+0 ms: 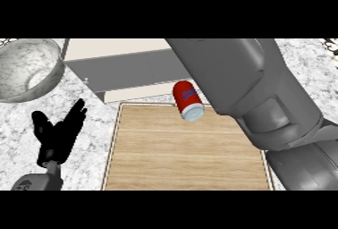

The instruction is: Pick the croissant from the tray and place it in the tiered shelf

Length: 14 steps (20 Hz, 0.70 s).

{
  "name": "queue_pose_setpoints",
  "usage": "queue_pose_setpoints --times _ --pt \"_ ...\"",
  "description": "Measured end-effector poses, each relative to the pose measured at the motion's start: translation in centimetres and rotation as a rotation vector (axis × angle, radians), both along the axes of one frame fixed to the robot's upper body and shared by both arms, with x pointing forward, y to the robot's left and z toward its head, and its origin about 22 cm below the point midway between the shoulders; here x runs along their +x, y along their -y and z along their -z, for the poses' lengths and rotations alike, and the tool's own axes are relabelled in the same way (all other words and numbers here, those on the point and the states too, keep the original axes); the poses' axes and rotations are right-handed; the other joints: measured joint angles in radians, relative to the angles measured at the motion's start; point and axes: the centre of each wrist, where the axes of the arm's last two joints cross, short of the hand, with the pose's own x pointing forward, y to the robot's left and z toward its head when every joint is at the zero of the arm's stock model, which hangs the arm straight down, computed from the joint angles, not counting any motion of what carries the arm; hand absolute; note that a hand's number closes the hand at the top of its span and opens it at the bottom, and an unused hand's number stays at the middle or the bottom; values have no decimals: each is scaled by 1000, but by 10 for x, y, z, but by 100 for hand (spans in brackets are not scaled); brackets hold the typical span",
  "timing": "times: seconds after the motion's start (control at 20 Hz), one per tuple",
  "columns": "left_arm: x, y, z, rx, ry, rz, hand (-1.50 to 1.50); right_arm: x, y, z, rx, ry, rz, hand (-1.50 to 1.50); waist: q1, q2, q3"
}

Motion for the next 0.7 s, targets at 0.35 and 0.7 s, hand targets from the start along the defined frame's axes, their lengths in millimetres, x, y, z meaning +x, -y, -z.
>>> queue_pose_setpoints --times 0.35,0.7 --pt "0 1 -1 -2 -8 -4 0 0 12 -16 279 -4 -13 -150 -2 -1 0" --pt "-3 -2 0 7 -5 -10 0 4 37 -33 467 76 80 -150 -8 -3 -1"
